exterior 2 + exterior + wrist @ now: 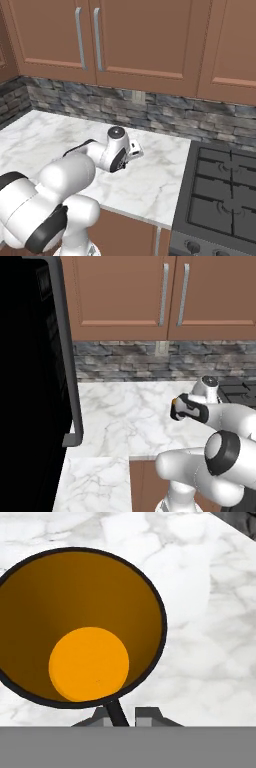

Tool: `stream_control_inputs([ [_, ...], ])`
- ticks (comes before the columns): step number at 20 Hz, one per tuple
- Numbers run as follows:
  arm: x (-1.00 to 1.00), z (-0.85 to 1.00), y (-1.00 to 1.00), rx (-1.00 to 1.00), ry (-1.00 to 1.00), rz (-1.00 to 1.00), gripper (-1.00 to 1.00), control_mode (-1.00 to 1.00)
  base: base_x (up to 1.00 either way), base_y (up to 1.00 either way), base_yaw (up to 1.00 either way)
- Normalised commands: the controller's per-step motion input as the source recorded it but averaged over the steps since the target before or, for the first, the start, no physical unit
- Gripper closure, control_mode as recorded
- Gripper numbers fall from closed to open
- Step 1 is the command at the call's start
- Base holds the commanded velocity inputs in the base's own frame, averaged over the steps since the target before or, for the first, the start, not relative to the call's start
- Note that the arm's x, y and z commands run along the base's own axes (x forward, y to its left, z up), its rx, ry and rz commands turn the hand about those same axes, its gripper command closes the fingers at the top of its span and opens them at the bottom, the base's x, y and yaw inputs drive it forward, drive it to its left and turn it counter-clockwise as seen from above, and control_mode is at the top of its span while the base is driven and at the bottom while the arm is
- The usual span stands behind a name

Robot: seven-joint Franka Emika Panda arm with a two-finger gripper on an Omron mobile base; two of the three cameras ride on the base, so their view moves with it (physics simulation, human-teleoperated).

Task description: Clear the mugs and bowl far away from the sink.

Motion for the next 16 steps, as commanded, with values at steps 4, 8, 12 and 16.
stream_control_inputs([
  [4, 0.04, -0.02, 0.00, 0.00, 0.01, 0.00, -1.00, -1.00, 0.00, 0.00, 0.00],
  [8, 0.00, 0.00, 0.00, 0.00, 0.00, 0.00, -1.00, -1.00, 0.00, 0.00, 0.00],
  [12, 0.00, 0.46, 0.02, 0.08, 0.00, 0.00, -1.00, -1.00, 0.00, 0.00, 0.00],
  [16, -0.24, 0.88, 0.08, 0.06, 0.00, 0.00, -1.00, -1.00, 0.00, 0.00, 0.00],
])
